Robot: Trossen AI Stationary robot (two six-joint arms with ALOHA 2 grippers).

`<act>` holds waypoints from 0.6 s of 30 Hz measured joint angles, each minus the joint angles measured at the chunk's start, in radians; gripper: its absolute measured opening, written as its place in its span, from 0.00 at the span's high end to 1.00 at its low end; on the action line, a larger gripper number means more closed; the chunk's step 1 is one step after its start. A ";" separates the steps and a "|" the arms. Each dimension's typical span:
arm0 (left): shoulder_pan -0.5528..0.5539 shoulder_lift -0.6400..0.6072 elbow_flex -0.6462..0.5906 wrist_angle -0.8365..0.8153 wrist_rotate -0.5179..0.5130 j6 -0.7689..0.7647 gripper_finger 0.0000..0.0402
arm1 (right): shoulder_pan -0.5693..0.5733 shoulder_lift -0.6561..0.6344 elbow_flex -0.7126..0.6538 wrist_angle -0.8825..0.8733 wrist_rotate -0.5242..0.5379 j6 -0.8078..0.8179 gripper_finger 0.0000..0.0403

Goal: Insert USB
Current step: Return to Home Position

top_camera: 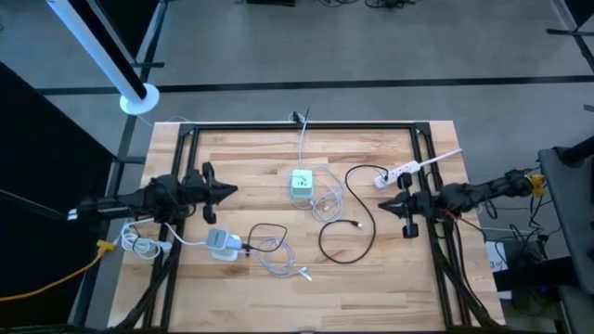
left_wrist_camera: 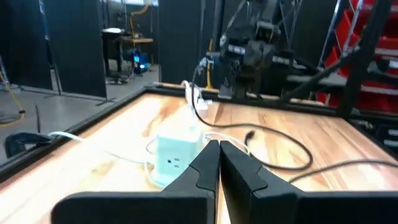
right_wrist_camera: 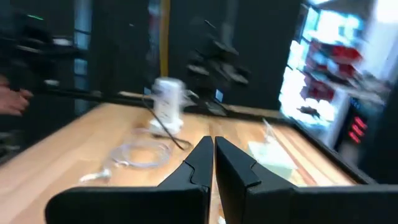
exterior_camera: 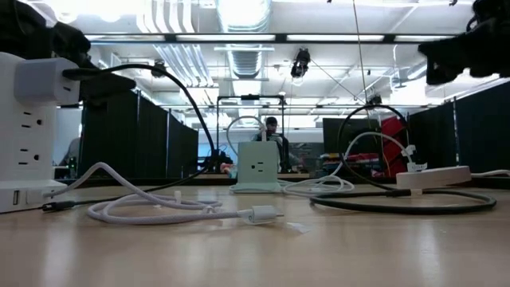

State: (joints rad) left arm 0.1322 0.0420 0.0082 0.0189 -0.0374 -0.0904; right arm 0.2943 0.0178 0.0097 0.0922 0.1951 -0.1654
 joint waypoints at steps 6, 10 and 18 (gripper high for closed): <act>0.000 0.039 0.000 -0.001 0.001 0.002 1.00 | 0.000 -0.003 0.000 0.001 -0.136 -0.021 1.00; 0.000 0.058 0.000 -0.001 0.001 0.002 0.99 | -0.018 -0.002 0.000 -0.064 -0.148 -0.033 1.00; 0.000 0.086 0.000 -0.002 0.001 0.002 0.99 | -0.101 -0.004 0.000 -0.051 -0.170 -0.011 1.00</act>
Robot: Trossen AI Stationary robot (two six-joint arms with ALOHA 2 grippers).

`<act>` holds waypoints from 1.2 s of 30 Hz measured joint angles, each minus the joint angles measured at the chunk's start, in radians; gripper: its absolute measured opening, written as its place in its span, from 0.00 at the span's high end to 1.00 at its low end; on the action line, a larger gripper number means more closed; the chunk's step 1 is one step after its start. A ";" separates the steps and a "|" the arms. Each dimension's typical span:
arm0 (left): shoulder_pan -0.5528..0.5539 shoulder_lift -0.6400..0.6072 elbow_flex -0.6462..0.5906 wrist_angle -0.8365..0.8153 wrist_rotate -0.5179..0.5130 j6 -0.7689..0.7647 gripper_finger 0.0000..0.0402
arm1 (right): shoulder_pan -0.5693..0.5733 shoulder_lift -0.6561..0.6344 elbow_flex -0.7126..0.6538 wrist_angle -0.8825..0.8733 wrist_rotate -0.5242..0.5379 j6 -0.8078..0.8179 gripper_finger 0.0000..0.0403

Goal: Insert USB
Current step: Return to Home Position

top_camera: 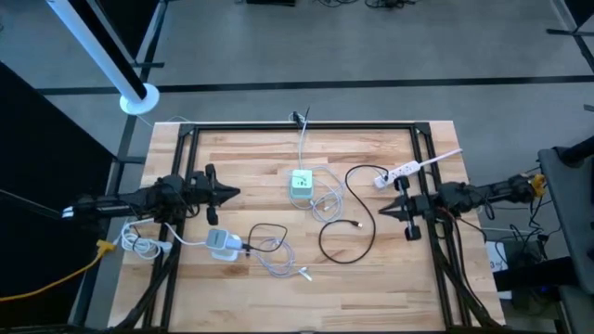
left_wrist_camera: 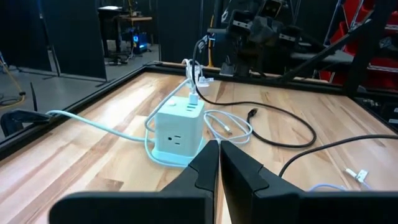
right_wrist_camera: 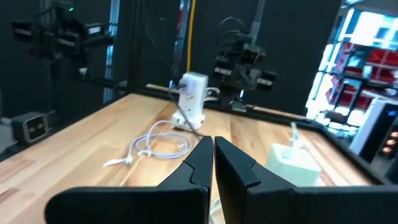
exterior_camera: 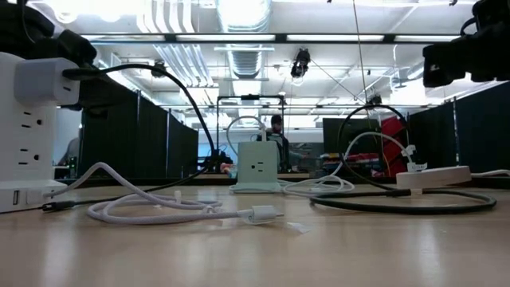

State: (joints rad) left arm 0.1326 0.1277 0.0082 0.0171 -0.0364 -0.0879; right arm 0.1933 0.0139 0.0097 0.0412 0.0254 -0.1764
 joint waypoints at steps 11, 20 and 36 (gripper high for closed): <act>0.000 0.026 0.000 -0.001 0.000 0.000 0.99 | -0.013 0.037 0.000 -0.012 0.076 0.125 1.00; 0.000 0.029 0.000 -0.001 0.000 0.000 0.99 | -0.013 0.042 0.000 -0.013 0.079 0.125 1.00; 0.000 0.032 0.000 0.001 0.000 0.000 0.99 | -0.110 -0.013 0.001 0.008 0.056 0.125 1.00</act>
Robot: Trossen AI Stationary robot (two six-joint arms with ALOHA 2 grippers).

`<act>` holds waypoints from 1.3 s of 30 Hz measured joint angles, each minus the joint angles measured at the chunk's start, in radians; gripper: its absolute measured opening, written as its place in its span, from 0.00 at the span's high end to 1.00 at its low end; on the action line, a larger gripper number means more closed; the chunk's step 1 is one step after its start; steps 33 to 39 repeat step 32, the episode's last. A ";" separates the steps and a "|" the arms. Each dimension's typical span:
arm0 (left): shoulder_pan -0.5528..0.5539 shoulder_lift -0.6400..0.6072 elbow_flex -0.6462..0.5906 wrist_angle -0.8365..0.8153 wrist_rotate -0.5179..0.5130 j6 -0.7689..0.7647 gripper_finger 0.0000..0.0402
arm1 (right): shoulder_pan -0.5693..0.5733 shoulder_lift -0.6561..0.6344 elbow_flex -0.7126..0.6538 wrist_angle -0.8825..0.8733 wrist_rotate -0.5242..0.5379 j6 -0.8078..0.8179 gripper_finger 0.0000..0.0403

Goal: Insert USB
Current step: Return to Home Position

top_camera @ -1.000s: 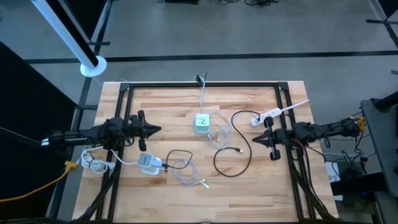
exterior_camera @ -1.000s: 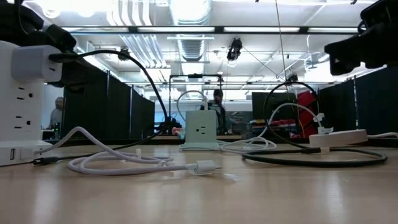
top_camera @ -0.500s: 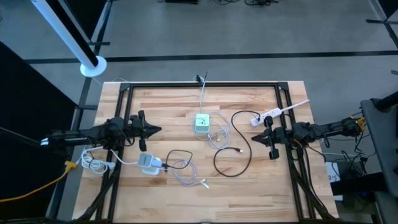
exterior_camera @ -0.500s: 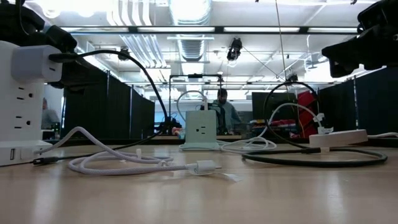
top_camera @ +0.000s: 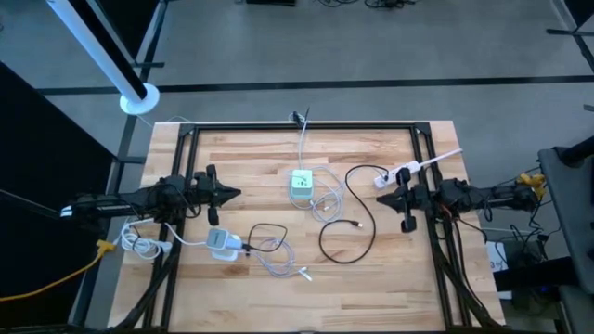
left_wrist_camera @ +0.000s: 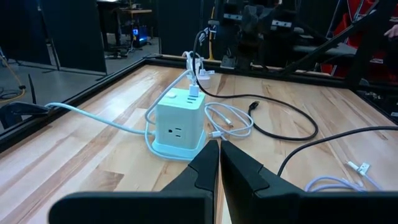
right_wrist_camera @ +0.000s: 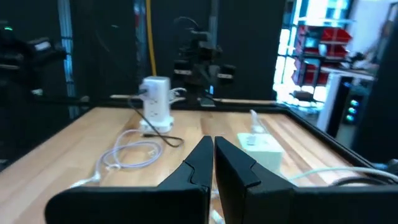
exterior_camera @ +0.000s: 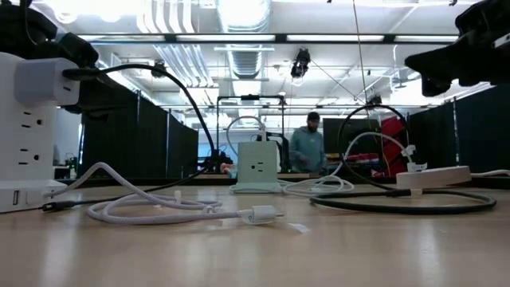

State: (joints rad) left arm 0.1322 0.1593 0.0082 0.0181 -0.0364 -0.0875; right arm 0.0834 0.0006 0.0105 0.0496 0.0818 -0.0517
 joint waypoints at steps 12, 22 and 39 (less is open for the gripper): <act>0.000 0.010 0.000 0.001 0.000 0.000 0.99 | -0.030 0.010 0.000 0.007 -0.002 0.000 1.00; 0.000 0.018 0.000 0.002 0.000 0.000 0.99 | -0.030 0.014 0.000 0.008 -0.002 0.000 1.00; 0.000 0.023 0.000 0.003 0.000 0.000 0.99 | -0.030 0.015 0.000 0.007 -0.003 0.000 1.00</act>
